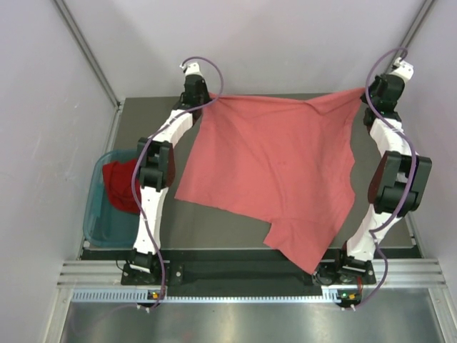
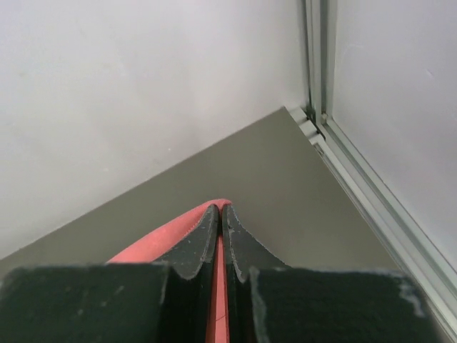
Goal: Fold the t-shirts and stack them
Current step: Fold the tshirt
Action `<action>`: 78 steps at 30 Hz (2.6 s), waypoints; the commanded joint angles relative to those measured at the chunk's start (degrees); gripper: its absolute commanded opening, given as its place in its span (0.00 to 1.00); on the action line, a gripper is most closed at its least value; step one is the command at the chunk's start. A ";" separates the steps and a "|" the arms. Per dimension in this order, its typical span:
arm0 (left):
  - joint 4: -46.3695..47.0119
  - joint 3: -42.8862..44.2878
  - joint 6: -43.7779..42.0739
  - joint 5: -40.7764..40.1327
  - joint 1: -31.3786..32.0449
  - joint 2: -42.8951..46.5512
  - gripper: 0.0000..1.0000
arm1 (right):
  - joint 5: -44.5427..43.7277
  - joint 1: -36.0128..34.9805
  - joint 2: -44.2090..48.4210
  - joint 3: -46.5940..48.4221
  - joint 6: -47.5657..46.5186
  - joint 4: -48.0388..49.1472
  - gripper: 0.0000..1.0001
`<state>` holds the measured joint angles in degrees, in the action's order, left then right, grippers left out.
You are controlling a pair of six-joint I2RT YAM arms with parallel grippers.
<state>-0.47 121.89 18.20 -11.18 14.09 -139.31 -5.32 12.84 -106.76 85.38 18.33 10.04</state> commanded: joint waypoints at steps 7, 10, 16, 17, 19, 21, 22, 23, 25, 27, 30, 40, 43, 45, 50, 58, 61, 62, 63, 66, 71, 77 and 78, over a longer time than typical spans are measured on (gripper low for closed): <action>1.96 4.94 1.93 -0.07 -0.90 -4.31 0.00 | -0.48 -0.10 -5.47 11.55 0.04 3.49 0.00; 1.79 5.82 2.63 0.02 -1.25 -5.10 0.00 | -0.57 -0.27 -6.00 11.82 -0.13 3.14 0.00; 1.26 7.14 3.07 1.25 -2.13 -5.10 0.00 | -1.09 -0.80 -4.07 11.12 -0.49 0.07 0.00; 1.09 7.05 3.16 2.03 -2.39 -5.01 0.00 | -1.09 -0.89 -3.55 10.60 -0.49 -0.20 0.00; 0.73 7.05 3.07 3.00 -2.66 -4.66 0.00 | -1.71 -1.15 -1.62 8.93 -0.14 -1.60 0.00; 0.73 7.05 2.55 4.76 -2.92 -4.31 0.00 | -2.41 -1.24 0.66 7.44 0.30 -3.00 0.00; -1.09 7.05 2.37 5.29 -3.01 -4.22 0.00 | -2.41 -1.24 1.37 5.95 0.74 -3.53 0.00; -1.55 6.96 2.02 5.73 -3.19 -4.13 0.00 | -2.33 -1.33 2.08 5.33 0.83 -4.32 0.00; -3.12 6.87 1.84 8.18 -3.45 -3.78 0.00 | -2.24 -1.41 3.57 4.10 0.83 -6.86 0.00; -4.53 6.61 1.67 10.03 -3.71 -3.61 0.00 | -2.06 -1.42 4.89 3.04 0.75 -8.37 0.00; -6.12 5.04 1.84 12.74 -3.98 -2.47 0.00 | -3.02 -1.42 6.73 1.98 0.66 -10.74 0.00; -8.58 1.69 2.72 16.72 -4.59 1.40 0.00 | -3.29 -1.33 9.37 2.77 1.62 -19.18 0.00; -10.69 1.34 3.07 17.42 -4.95 2.28 0.00 | -3.38 -1.33 10.17 2.95 2.68 -24.09 0.00; -12.70 0.99 3.51 17.95 -5.38 2.90 0.00 | -3.64 -1.24 11.22 2.42 3.29 -27.43 0.00; -14.73 -1.65 4.57 20.67 -6.18 5.09 0.00 | -2.68 -1.33 14.21 0.40 4.96 -32.36 0.00; -19.74 -2.18 5.27 24.80 -6.44 6.68 0.00 | -1.63 -0.71 18.86 -3.72 7.68 -39.84 0.00; -21.06 -2.62 5.45 25.94 -6.44 6.85 0.00 | -0.57 0.60 19.57 -5.93 8.83 -41.33 0.00; -21.67 -3.40 5.53 26.21 -6.44 7.12 0.00 | -0.13 1.48 19.31 -6.28 9.09 -42.72 0.00; -21.85 -3.93 5.53 26.38 -6.44 7.38 0.00 | 0.13 1.83 19.22 -7.15 9.53 -43.00 0.00; -22.20 -6.13 6.24 26.47 -6.62 8.26 0.00 | 0.84 3.32 20.36 -9.52 10.24 -43.53 0.00; -25.01 -5.00 7.03 26.12 -7.76 7.56 0.00 | 4.00 4.03 22.12 -11.90 10.24 -44.49 0.00; -30.20 0.36 7.03 26.03 -8.73 4.40 0.00 | 5.15 4.03 24.23 -16.03 10.41 -45.11 0.00; -30.64 0.63 6.94 26.21 -8.81 3.96 0.00 | 6.54 4.03 24.40 -16.47 10.41 -45.20 0.00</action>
<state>-29.19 118.34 25.26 14.76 6.20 -135.81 -0.56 16.29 -85.65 69.73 28.32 -34.61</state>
